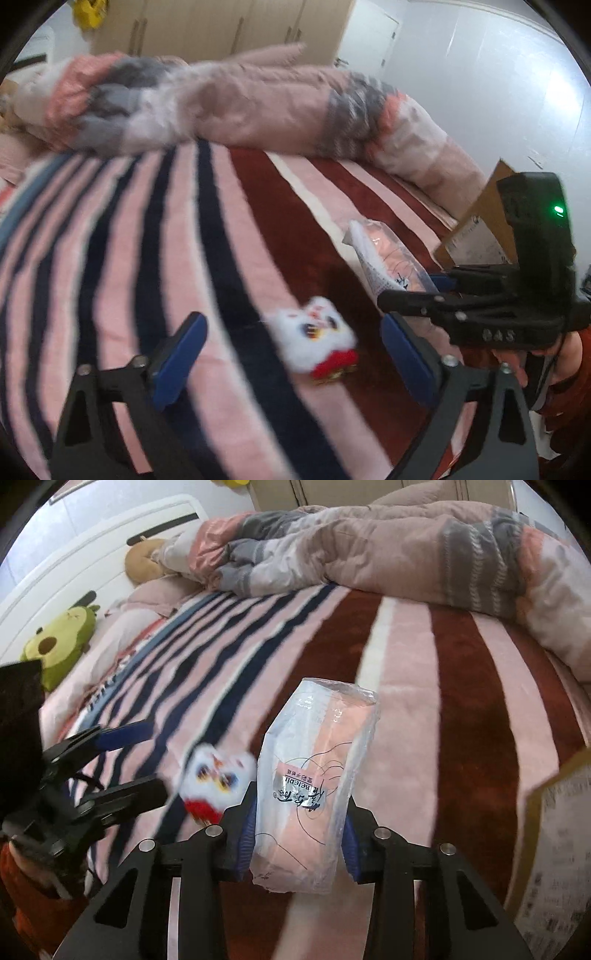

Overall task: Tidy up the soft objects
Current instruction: 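Grasp the tissue pack with the right tool while the left tool grasps the white lion plush, then lower the tissue pack and lion plush into the box, opening both tools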

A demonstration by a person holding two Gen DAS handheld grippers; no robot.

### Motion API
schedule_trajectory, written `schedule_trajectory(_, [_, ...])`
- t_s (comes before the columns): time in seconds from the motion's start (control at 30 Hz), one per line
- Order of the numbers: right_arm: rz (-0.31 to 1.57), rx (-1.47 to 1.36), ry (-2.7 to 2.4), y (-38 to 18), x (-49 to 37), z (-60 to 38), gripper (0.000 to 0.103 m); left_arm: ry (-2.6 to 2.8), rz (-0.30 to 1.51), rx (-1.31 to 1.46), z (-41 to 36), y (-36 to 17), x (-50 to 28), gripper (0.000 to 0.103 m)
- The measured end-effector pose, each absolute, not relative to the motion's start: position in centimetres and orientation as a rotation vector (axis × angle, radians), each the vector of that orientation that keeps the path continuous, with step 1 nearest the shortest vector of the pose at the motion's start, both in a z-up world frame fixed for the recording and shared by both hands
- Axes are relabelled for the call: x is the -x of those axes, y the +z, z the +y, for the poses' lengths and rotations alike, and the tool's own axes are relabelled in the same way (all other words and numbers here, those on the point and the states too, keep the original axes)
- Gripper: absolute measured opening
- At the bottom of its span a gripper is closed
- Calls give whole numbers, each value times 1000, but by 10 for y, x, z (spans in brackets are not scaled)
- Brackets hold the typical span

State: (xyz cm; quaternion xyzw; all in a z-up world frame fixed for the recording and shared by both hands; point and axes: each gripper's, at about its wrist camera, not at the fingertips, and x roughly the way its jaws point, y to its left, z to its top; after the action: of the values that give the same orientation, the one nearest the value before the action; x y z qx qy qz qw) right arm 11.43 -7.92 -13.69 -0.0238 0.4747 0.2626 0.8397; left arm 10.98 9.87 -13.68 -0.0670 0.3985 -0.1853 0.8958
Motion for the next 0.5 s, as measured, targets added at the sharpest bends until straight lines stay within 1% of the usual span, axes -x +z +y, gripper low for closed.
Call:
schedule_trajectory(0.03, [1005, 59, 548, -139, -112, -83, 34, -390, 853, 141, 91, -145, -116, 67])
schedule_trajectory(0.07, [1006, 65, 543, -140, -111, -85, 34, -391, 876, 141, 86, -152, -120, 63])
schedule_trajectory(0.13, [1012, 68, 537, -142, -109, -91, 35, -393, 925, 147, 75, -163, -126, 49])
schedule_trajectory(0.2, [1013, 66, 538, -140, -109, -97, 35, -397, 934, 141, 69, -167, -126, 40])
schedule_trajectory(0.33, [981, 71, 556, -128, -107, -99, 35, -380, 929, 106, 63, -163, -122, 37])
schedule_trajectory(0.5, [919, 96, 616, -99, -96, -92, 35, -349, 890, 107, 75, -139, -112, 37])
